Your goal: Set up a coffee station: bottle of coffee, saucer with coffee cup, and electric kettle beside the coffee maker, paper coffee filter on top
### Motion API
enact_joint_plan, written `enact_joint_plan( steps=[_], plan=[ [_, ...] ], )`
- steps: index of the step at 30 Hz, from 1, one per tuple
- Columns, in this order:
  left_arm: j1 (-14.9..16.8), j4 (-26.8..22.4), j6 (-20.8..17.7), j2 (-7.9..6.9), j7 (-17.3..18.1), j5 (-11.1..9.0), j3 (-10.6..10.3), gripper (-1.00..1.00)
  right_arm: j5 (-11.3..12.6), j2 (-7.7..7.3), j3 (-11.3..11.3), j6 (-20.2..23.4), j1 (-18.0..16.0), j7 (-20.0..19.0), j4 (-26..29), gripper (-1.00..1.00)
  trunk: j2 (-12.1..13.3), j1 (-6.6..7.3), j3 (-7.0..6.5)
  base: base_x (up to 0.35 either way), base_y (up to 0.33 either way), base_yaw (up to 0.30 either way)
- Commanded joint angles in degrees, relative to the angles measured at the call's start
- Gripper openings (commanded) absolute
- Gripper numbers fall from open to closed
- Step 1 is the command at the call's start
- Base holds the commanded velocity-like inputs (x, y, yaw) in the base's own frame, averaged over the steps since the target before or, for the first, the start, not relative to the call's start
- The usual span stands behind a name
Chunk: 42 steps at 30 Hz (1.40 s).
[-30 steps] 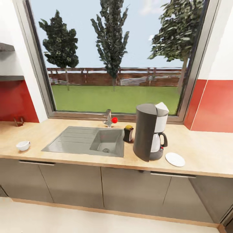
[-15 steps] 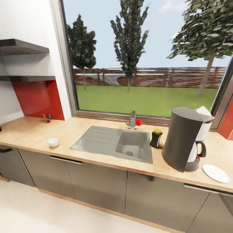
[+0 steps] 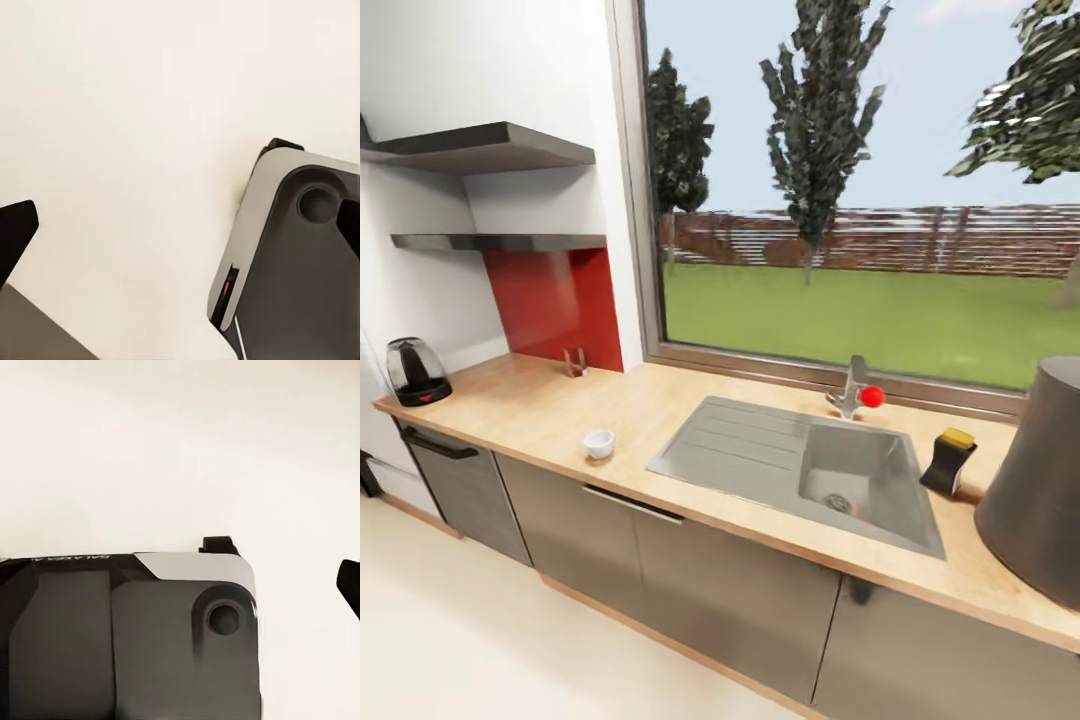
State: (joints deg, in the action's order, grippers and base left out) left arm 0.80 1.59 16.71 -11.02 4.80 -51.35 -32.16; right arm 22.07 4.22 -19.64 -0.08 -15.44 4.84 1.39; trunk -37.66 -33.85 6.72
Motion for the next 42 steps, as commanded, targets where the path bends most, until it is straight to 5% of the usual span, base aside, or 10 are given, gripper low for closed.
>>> enact_joint_plan(
  steps=[1,24,42],
  plan=[
    [0.1,0.2,0.2,-0.01,0.5,-0.6,-0.4,1.00,0.5,0.02,-0.5,0.0,0.0,0.3,0.0,1.00,-0.1,-0.05,0.09,0.233,0.264,0.281],
    [0.1,0.2,0.1,-0.22,0.5,-0.6,0.0,1.00,0.5,0.02,-0.5,0.0,0.0,0.3,0.0,1.00,-0.1,-0.05,0.09,0.159,0.305,0.273],
    [0.1,0.2,0.2,-0.04,0.5,-0.6,-0.2,1.00,0.6,-0.44,-0.5,0.0,0.0,0.3,0.1,1.00,-0.1,-0.05,0.09,0.269,0.239,0.011]
  ],
)
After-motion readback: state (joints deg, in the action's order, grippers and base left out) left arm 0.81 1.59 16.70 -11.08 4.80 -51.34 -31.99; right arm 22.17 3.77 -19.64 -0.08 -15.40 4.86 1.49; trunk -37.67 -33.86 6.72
